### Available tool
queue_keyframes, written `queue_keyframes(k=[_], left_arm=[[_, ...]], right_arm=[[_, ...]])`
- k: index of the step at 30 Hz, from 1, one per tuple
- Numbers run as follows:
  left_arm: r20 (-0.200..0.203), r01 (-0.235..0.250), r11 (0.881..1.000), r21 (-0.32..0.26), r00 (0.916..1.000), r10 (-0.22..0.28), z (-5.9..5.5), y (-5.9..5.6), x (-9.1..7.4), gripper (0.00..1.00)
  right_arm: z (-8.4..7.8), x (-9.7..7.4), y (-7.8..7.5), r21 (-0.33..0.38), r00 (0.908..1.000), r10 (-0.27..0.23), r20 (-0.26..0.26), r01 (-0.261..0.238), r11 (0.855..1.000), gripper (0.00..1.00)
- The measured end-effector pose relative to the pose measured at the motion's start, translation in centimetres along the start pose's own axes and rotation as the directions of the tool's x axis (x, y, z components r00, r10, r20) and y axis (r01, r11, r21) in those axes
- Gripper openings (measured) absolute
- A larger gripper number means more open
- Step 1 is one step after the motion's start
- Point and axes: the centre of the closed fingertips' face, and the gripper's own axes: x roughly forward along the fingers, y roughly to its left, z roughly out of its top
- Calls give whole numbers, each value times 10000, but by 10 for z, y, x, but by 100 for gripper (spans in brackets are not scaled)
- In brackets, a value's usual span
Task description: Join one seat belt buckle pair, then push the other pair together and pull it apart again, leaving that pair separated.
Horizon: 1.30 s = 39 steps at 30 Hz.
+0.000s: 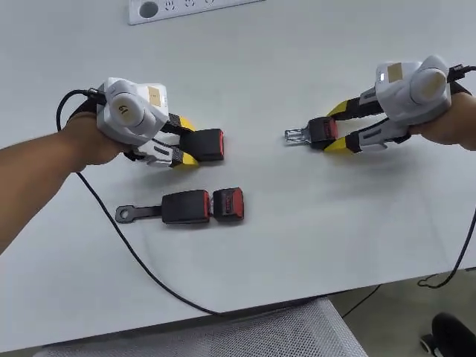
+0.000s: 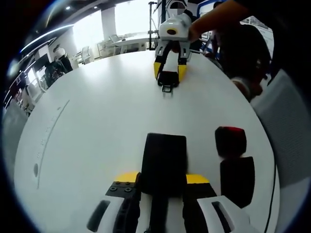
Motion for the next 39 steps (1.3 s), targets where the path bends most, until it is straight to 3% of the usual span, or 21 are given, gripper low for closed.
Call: queue_keyframes(k=[10, 26, 35, 39], left_arm=[[-92, -194, 9994, -272, 9998, 192, 0, 1, 0, 34], [-367, -118, 9999, -37, 9993, 117, 0, 2, 1, 33], [-464, -124, 9999, -27, 9988, 122, 0, 1, 1, 33], [-536, -110, 9999, 18, 9985, 111, -1, 1, 1, 33]], right_arm=[[17, 14, 7, 594, 9973, -94, 733, 51, 9982, 33], [35, 29, 13, 512, 9955, -226, 917, 179, 9985, 33], [61, 57, 20, 552, 9914, -155, 1301, 84, 9984, 33], [70, 68, 22, 319, 9931, -107, 1164, 70, 9995, 33]])
